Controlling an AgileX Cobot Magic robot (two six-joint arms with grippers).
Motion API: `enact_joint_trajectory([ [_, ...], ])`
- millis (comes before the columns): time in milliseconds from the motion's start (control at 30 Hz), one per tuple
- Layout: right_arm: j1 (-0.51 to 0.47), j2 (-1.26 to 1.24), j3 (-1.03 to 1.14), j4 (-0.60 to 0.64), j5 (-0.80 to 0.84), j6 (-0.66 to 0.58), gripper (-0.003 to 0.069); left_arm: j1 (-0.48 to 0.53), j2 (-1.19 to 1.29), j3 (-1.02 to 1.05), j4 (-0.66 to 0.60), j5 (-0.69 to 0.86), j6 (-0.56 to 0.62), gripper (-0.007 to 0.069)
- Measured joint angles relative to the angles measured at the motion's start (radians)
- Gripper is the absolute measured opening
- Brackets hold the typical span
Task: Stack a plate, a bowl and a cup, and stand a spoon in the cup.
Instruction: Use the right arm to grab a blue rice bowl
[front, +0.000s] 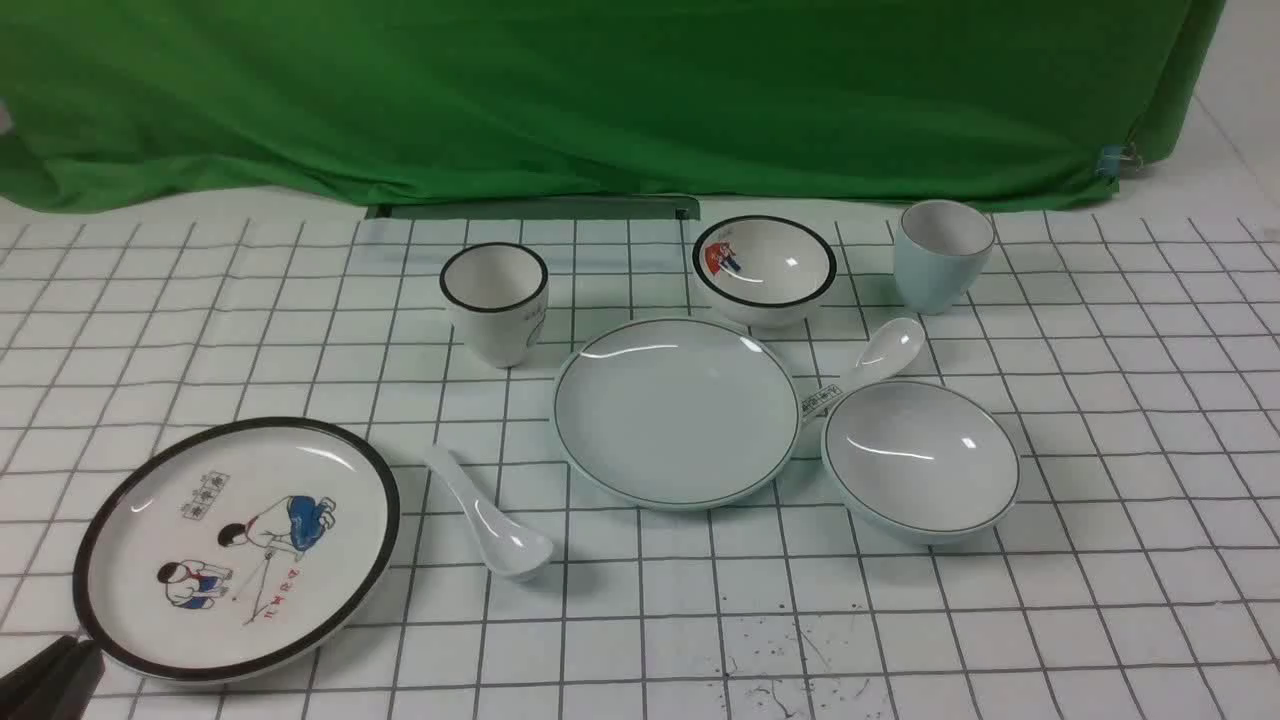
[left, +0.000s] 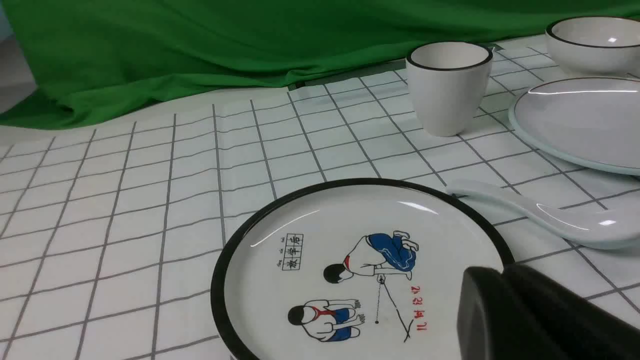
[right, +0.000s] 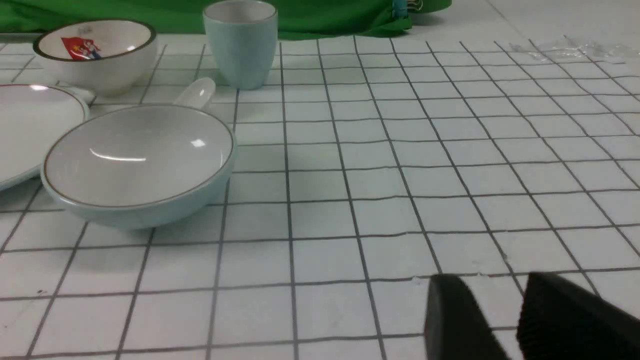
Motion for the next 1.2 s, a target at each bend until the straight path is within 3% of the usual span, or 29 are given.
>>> enact_joint_trajectory([
  [833, 0.000, 0.000, 0.000, 0.000, 0.000, 0.000, 0.0242, 0.000, 0.000, 0.000, 0.018, -0.016, 0.000, -0.0028],
  [1000, 0.000, 0.000, 0.000, 0.000, -0.005, 0.000, 0.0242, 0.000, 0.000, 0.000, 0.024, -0.123, 0.000, -0.0028],
  [1067, 0.000, 0.000, 0.000, 0.000, -0.042, 0.000, 0.0242, 0.000, 0.000, 0.000, 0.038, -0.240, 0.000, -0.0028],
  [1133, 0.000, 0.000, 0.000, 0.000, -0.095, 0.000, 0.0242, 0.000, 0.000, 0.000, 0.048, -0.299, 0.000, -0.0028],
  [1200, 0.000, 0.000, 0.000, 0.000, -0.264, 0.000, 0.0242, 0.000, 0.000, 0.000, 0.061, -0.435, 0.001, -0.0028],
])
